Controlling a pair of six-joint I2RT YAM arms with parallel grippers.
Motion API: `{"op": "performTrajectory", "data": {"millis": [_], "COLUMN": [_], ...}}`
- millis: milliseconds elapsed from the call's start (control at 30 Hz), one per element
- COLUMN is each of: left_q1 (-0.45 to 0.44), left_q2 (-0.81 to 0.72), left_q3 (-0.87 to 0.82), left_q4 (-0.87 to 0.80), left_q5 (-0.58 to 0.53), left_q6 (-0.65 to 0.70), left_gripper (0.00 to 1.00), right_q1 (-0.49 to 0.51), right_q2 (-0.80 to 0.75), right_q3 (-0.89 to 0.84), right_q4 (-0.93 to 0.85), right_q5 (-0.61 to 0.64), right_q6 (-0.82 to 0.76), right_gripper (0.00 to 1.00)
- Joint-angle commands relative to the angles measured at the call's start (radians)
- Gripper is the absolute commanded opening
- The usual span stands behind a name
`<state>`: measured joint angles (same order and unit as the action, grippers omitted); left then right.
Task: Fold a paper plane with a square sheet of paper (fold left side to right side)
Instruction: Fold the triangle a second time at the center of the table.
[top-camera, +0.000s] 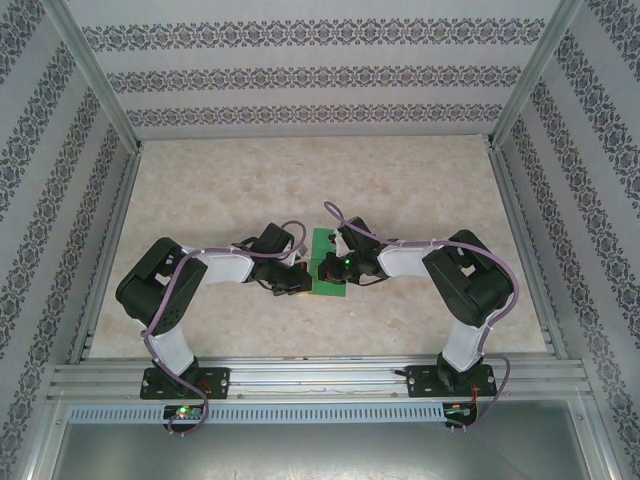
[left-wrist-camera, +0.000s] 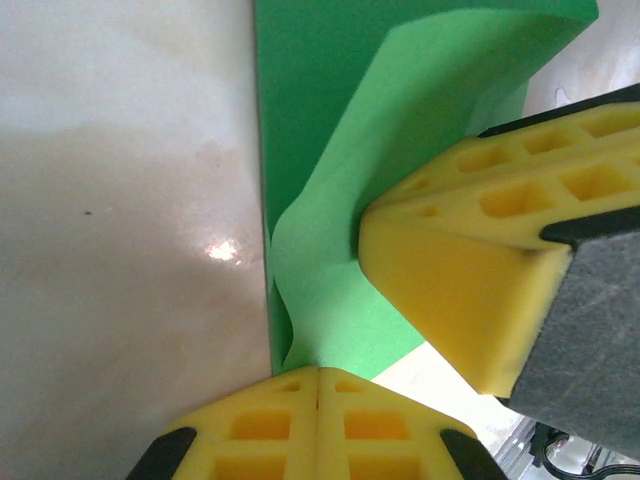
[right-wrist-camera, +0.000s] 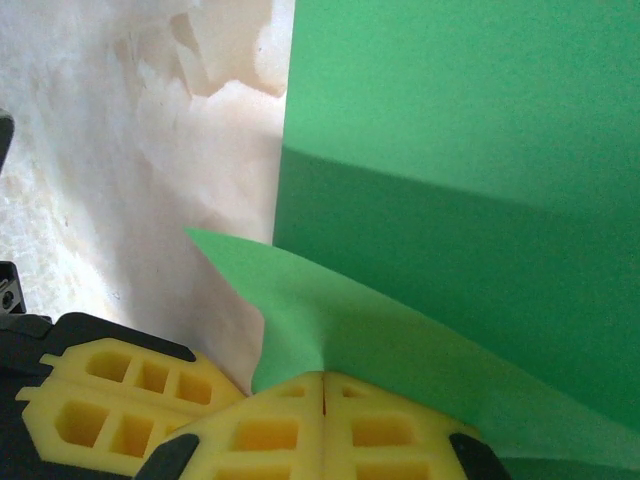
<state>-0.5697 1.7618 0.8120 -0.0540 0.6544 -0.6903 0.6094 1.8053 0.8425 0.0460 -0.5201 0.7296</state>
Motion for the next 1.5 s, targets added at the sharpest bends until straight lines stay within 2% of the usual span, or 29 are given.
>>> {"op": "performTrajectory", "data": {"millis": [0,367,1033,1267,1467], "left_q1": [-0.010,-0.010,-0.010,-0.010,-0.010], "left_q2": [0.062,0.076,0.073,0.070,0.066], "left_q3": [-0.025,-0.035,-0.039,-0.035,-0.033], "left_q4": [-0.113,-0.118,-0.107,-0.098,-0.096], "left_q5": [-0.094,-0.101,-0.093,-0.085,-0.085], "left_q6": [-0.015,-0.014,-0.011,-0.015,-0.016], "left_gripper": [0.00,0.00,0.00,0.00,0.00], "right_q1": [-0.033,-0.096,-0.274,-0.275,-0.202], "right_q2": [0.009,0.005,-0.036,-0.138,-0.129], "right_q3": [0.006,0.004,-0.028,-0.031,-0.059], "right_q4": [-0.047,-0.034,-0.045,-0.056,0.014], "right_q5": [0.052,0.034,0.005,-0.038,-0.085], "right_q6": [-0.030,-0.047,-0.107,-0.094,-0.039], "right_gripper": [0.00,0.00,0.00,0.00,0.00]}}
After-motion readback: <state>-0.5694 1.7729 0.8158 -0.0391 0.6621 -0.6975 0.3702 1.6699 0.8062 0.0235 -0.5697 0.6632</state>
